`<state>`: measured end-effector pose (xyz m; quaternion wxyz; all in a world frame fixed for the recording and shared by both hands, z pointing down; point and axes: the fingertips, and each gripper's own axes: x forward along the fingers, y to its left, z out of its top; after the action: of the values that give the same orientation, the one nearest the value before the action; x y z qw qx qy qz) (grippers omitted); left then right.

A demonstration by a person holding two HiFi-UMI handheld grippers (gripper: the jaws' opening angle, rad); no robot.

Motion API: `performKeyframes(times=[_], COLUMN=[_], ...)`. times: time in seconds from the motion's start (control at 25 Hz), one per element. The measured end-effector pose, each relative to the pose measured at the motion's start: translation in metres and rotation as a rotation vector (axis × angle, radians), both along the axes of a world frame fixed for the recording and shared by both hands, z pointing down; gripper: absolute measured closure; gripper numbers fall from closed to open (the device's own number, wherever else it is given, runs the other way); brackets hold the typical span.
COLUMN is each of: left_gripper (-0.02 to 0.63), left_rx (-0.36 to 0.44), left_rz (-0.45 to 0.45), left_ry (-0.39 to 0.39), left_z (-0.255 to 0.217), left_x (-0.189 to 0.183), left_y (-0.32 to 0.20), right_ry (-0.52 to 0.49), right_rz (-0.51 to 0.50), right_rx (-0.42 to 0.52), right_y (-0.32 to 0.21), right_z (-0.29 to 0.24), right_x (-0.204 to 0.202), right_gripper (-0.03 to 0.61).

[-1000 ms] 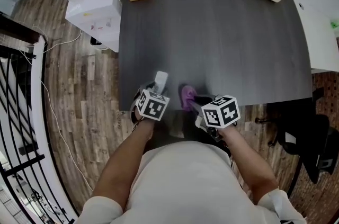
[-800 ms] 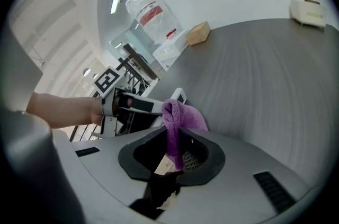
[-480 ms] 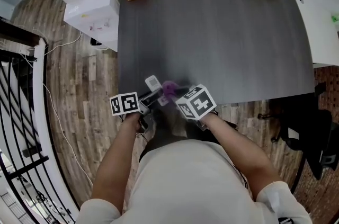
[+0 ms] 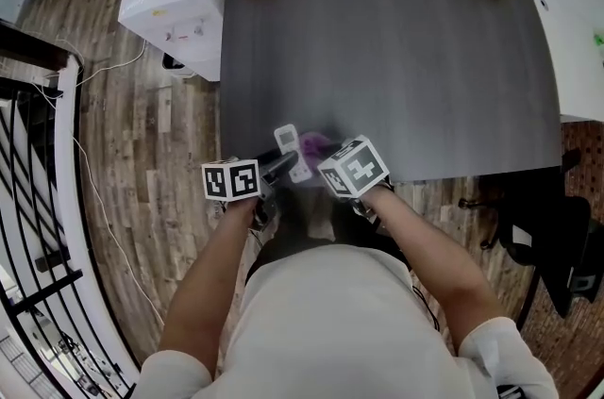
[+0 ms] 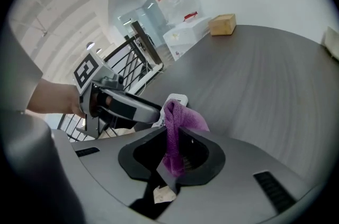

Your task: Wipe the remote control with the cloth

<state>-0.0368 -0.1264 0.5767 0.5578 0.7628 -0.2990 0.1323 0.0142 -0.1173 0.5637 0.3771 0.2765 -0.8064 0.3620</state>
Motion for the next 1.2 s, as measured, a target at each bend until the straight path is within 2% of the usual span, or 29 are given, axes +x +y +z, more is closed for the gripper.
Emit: performKeyframes(times=[0.16,0.44,0.6,0.68,0.88,1.04,1.2], left_gripper=[0.385,0.385,0.385,0.385,0.385,0.385,0.385], left_rx=[0.012,0.083,0.09,0.102,0.136,0.153,0.177], left_rz=[-0.016,0.145,0.169,0.158,0.165,0.177,0.179], left_ry=[0.021,-0.041,-0.008,0.006,0.019,0.033,0.05], left_z=[0.001,-0.001,-0.004,-0.006,-0.012,-0.017,-0.024], left_x=[0.002,0.011,0.015,0.013,0.007,0.001,-0.004], left_y=[-0.028,-0.072,-0.074,-0.073,-0.067,-0.06,-0.054], right_ry=[0.007,0.005,0.024,0.072,0.269,0.398,0.432], right_rz=[0.054,0.103,0.102,0.102,0.137,0.254,0.385], right_rx=[0.018,0.024,0.055,0.107,0.264,0.357,0.381], right_y=[-0.028,-0.065,-0.067,-0.07,-0.084,-0.09,-0.077], right_z=[0.0,-0.007,-0.007,-0.007,-0.018,-0.027,-0.04], right_x=[-0.001,0.005,0.018,0.035,0.103,0.167,0.21], right_gripper=[0.509,0.509,0.509,0.509,0.509,0.509,0.508])
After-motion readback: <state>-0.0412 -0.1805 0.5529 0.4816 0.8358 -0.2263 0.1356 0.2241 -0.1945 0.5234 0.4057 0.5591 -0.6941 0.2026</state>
